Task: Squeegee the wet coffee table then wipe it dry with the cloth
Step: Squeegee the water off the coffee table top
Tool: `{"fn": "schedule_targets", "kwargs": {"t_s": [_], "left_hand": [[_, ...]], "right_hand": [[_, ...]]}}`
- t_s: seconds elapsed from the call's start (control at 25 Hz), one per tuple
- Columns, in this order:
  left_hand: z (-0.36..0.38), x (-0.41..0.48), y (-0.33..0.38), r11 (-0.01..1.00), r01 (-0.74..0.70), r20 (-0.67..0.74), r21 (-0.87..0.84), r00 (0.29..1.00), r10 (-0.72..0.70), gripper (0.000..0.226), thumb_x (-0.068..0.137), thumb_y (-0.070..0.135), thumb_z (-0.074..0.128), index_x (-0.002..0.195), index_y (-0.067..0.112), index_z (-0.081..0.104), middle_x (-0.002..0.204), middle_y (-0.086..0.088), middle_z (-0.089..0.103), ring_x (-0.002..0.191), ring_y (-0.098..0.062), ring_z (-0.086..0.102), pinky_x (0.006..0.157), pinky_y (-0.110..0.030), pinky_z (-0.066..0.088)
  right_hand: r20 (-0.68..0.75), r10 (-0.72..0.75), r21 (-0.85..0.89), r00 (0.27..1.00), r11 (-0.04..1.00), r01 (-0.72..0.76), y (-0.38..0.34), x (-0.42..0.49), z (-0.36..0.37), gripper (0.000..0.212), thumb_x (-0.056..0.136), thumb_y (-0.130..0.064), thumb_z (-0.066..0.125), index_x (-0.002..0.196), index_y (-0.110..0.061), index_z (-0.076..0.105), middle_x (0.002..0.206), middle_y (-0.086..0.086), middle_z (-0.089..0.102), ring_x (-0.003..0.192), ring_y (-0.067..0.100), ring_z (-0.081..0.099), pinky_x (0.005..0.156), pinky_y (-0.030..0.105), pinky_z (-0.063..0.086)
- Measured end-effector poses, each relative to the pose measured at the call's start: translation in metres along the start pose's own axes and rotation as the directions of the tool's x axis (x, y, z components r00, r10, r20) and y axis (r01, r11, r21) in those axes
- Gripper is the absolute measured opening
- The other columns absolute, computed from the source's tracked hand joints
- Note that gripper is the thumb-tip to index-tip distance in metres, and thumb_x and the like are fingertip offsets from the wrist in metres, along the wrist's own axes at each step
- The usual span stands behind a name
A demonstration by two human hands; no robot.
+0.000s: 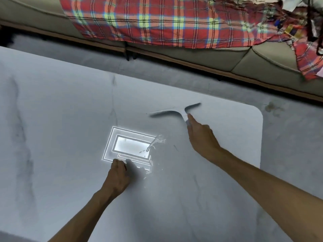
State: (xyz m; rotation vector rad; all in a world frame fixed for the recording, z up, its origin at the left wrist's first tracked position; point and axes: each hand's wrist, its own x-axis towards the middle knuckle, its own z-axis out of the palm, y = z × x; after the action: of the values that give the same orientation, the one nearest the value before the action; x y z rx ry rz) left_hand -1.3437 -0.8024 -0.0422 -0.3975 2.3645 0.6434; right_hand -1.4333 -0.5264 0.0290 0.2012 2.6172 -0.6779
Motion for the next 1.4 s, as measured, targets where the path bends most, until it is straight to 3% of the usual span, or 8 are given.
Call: {"fn": "schedule_targets", "kwargs": {"t_s": [0.32, 0.68, 0.84, 0.96, 1.08, 1.2, 1.28, 1.4], "left_hand": [[0.024, -0.035, -0.046, 1.0, 0.011, 0.1, 0.013, 0.995, -0.013, 0.018, 0.08, -0.009, 0.044, 0.084, 0.008, 0.039, 0.1, -0.008, 0.036, 0.061, -0.015, 0.036, 0.048, -0.021, 0.027], [0.017, -0.054, -0.05, 1.0, -0.011, 0.113, 0.004, 0.993, 0.011, 0.023, 0.085, -0.005, 0.046, 0.108, -0.001, 0.046, 0.122, -0.022, 0.047, 0.106, -0.036, 0.053, 0.071, -0.025, 0.033], [0.013, -0.074, -0.065, 1.0, -0.012, 0.083, -0.025, 0.996, 0.014, 0.018, 0.082, -0.008, 0.042, 0.095, 0.005, 0.041, 0.083, -0.001, 0.044, 0.066, -0.012, 0.044, 0.05, -0.018, 0.025], [0.014, -0.082, -0.081, 0.999, -0.005, 0.038, -0.045, 0.999, 0.007, 0.018, 0.083, -0.007, 0.04, 0.096, 0.006, 0.042, 0.075, 0.004, 0.038, 0.063, -0.012, 0.041, 0.05, -0.018, 0.026], [0.016, -0.089, -0.089, 0.998, 0.003, 0.058, -0.063, 0.998, 0.001, 0.014, 0.087, -0.005, 0.039, 0.093, 0.008, 0.037, 0.089, -0.007, 0.046, 0.091, -0.033, 0.055, 0.06, -0.028, 0.031], [0.02, -0.095, -0.091, 0.998, 0.015, 0.123, -0.06, 0.992, -0.008, 0.016, 0.087, -0.005, 0.039, 0.092, 0.009, 0.036, 0.121, -0.025, 0.049, 0.124, -0.044, 0.045, 0.08, -0.037, 0.039], [0.019, -0.101, -0.087, 0.997, 0.008, 0.129, -0.079, 0.992, 0.002, 0.011, 0.09, -0.002, 0.037, 0.09, 0.009, 0.037, 0.118, -0.024, 0.051, 0.129, -0.044, 0.041, 0.09, -0.04, 0.04], [0.02, -0.107, -0.088, 0.995, -0.02, 0.122, -0.1, 0.992, 0.032, 0.009, 0.096, 0.007, 0.035, 0.089, 0.007, 0.04, 0.083, -0.005, 0.049, 0.094, -0.03, 0.057, 0.066, -0.031, 0.04]], "right_hand": [[0.143, -0.034, -0.155, 0.989, 0.986, 0.057, -0.011, -0.023, 0.041, 0.057, 0.1, -0.013, 0.034, 0.151, -0.027, 0.015, 0.1, 0.017, 0.062, 0.091, 0.037, 0.06, 0.078, 0.037, 0.048], [0.24, -0.053, -0.155, 0.969, 0.984, 0.092, 0.031, -0.121, 0.022, 0.045, 0.103, -0.028, 0.033, 0.148, -0.035, 0.029, 0.08, 0.002, 0.064, 0.069, 0.019, 0.06, 0.063, 0.028, 0.044], [0.145, -0.206, -0.11, 0.968, 0.969, 0.222, -0.026, -0.08, 0.041, 0.042, 0.104, -0.034, 0.029, 0.146, -0.037, 0.029, 0.09, 0.011, 0.066, 0.082, 0.031, 0.062, 0.073, 0.036, 0.051], [0.195, -0.253, -0.146, 0.947, 0.948, 0.283, -0.06, -0.061, 0.074, 0.044, 0.105, -0.033, 0.027, 0.148, -0.032, 0.028, 0.101, 0.016, 0.065, 0.094, 0.037, 0.058, 0.077, 0.037, 0.046], [0.21, -0.255, -0.211, 0.944, 0.931, 0.298, -0.048, -0.074, 0.088, 0.044, 0.105, -0.029, 0.029, 0.149, -0.031, 0.027, 0.1, 0.015, 0.066, 0.094, 0.038, 0.058, 0.079, 0.039, 0.047], [0.234, -0.203, -0.296, 0.951, 0.917, 0.268, -0.005, -0.11, 0.079, 0.046, 0.104, -0.027, 0.03, 0.149, -0.037, 0.024, 0.093, 0.008, 0.066, 0.08, 0.032, 0.06, 0.07, 0.038, 0.049], [0.254, -0.14, -0.356, 0.957, 0.907, 0.227, 0.023, -0.133, 0.067, 0.046, 0.104, -0.03, 0.026, 0.15, -0.039, 0.022, 0.093, 0.004, 0.067, 0.078, 0.027, 0.06, 0.069, 0.038, 0.05], [0.248, -0.052, -0.428, 0.967, 0.89, 0.157, 0.051, -0.163, 0.045, 0.046, 0.104, -0.032, 0.025, 0.149, -0.04, 0.024, 0.092, 0.0, 0.067, 0.08, 0.025, 0.061, 0.073, 0.039, 0.051]]}}
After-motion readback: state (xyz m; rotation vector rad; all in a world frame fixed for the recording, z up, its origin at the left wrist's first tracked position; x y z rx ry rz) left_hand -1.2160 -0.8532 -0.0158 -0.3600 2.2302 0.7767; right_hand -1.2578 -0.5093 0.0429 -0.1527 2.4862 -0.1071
